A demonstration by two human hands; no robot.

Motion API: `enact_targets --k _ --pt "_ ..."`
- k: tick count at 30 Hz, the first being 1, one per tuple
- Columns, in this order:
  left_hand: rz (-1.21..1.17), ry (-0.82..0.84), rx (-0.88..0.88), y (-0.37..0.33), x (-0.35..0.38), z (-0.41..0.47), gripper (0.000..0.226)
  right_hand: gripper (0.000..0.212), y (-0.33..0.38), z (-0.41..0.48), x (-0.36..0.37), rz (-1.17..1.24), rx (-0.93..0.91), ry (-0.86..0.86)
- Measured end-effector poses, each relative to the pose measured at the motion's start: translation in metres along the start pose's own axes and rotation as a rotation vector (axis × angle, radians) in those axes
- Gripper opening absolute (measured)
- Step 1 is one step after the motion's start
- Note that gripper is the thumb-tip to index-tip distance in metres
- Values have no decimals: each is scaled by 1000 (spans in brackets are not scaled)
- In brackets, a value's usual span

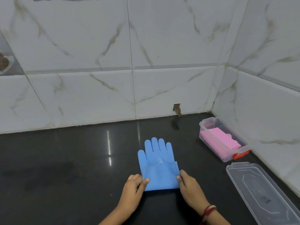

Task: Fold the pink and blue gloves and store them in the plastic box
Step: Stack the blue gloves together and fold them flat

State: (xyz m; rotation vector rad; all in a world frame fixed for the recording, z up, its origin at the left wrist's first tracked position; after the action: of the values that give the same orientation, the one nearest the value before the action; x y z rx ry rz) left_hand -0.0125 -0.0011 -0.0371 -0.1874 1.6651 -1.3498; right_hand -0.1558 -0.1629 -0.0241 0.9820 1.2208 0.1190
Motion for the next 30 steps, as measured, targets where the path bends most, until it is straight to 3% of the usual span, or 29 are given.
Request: enact_targets --k 3,5,9,13,17,20,24,27,30 --pt "14 -7 38 0 0 -2 54 25 5 -5 0 -66 -23 -69" --pt "-5 -18 20 1 -2 -1 45 22 11 -8 -4 -136 -72 -163" --pt "-32 -65 2 -3 -9 2 47 22 20 -7 -3 -37 -210 -228" --pt "56 -49 31 -3 -8 2 40 31 9 -1 4 22 -124 -177" --pt "279 -87 -89 -1 -5 15 41 11 10 8 9 -43 27 -179" --pt "397 -42 -209 -2 0 29 44 40 13 11 10 -115 103 -227" --pt "344 -61 -285 -1 -18 25 46 42 20 2 5 -284 87 -247" --pt "346 -300 -78 -14 -46 13 28 44 29 -1 -5 -435 -44 -337" --pt "388 -275 320 -55 -30 -3 29 40 57 -3 -2 -507 -299 -354"
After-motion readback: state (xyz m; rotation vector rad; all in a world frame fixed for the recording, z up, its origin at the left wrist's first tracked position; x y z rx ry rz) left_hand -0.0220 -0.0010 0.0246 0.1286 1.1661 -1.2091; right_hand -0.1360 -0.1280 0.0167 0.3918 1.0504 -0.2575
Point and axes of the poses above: each hand's wrist, its own z-axis towards the middle knuckle, its own x-axis out of the palm, y = z × x, the point moved 7 cm from there along z, towards the middle knuckle, and after that the axes turned 7 degrees about -x, right-handed, at the moved point
